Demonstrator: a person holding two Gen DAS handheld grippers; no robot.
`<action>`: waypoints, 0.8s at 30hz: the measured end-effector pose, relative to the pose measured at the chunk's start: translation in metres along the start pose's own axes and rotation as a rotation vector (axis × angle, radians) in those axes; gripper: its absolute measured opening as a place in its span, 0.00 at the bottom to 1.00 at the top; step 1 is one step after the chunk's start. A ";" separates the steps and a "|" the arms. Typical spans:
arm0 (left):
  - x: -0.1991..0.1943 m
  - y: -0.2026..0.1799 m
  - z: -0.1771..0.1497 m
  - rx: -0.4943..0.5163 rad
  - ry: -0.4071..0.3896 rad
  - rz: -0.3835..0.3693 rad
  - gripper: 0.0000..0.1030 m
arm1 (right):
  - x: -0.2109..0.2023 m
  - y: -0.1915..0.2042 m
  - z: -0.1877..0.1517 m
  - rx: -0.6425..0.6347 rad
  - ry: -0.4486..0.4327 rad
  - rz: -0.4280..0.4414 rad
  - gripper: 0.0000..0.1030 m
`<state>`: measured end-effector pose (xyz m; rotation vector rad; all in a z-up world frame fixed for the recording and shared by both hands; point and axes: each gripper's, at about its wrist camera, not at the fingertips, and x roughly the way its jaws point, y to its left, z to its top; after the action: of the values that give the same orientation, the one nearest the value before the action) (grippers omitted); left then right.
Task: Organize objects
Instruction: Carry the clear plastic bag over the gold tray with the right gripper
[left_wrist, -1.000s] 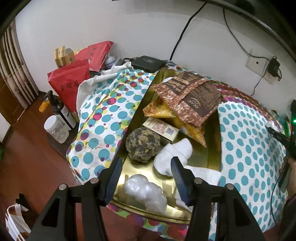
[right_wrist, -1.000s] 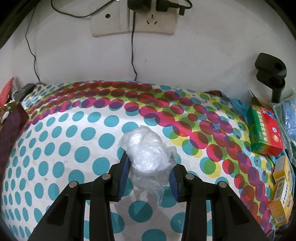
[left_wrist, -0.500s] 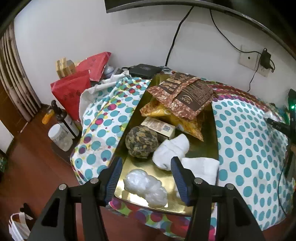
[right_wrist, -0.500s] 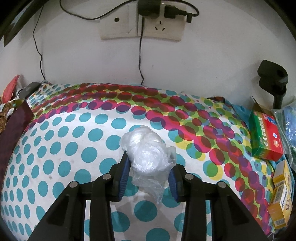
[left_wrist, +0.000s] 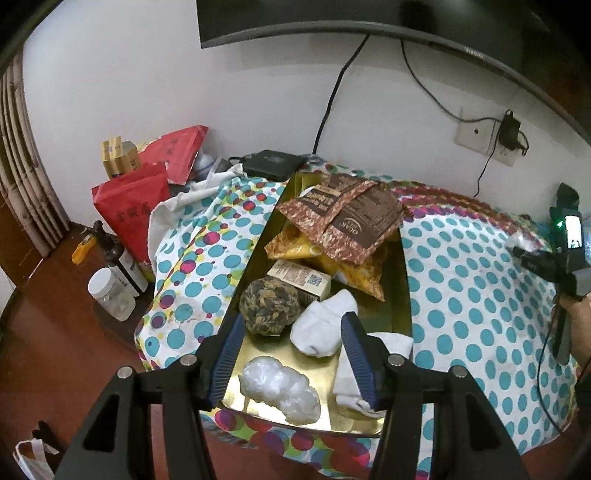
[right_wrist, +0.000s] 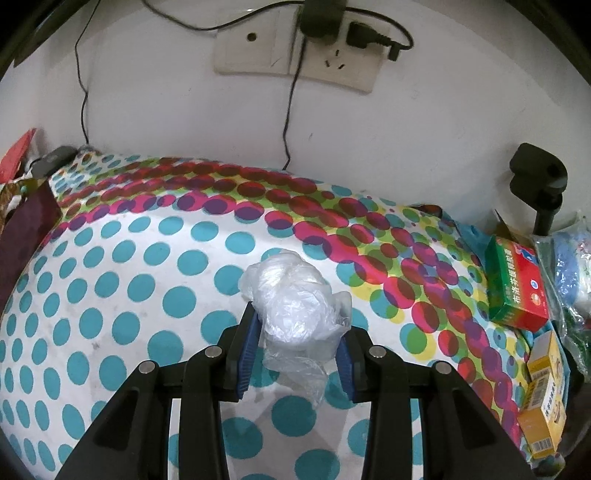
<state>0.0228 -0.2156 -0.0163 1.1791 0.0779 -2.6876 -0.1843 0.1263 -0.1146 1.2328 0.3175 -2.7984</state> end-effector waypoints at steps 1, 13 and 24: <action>-0.002 0.002 -0.001 -0.010 -0.002 -0.008 0.54 | -0.002 0.002 0.000 -0.009 -0.002 -0.003 0.34; -0.023 0.031 -0.010 -0.085 -0.031 -0.021 0.54 | -0.094 0.068 0.034 -0.092 -0.148 0.157 0.35; -0.039 0.068 -0.020 -0.143 -0.042 0.043 0.54 | -0.157 0.186 0.019 -0.206 -0.103 0.469 0.35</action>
<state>0.0766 -0.2727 0.0007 1.0687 0.2320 -2.6194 -0.0651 -0.0625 -0.0168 0.9640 0.2607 -2.3509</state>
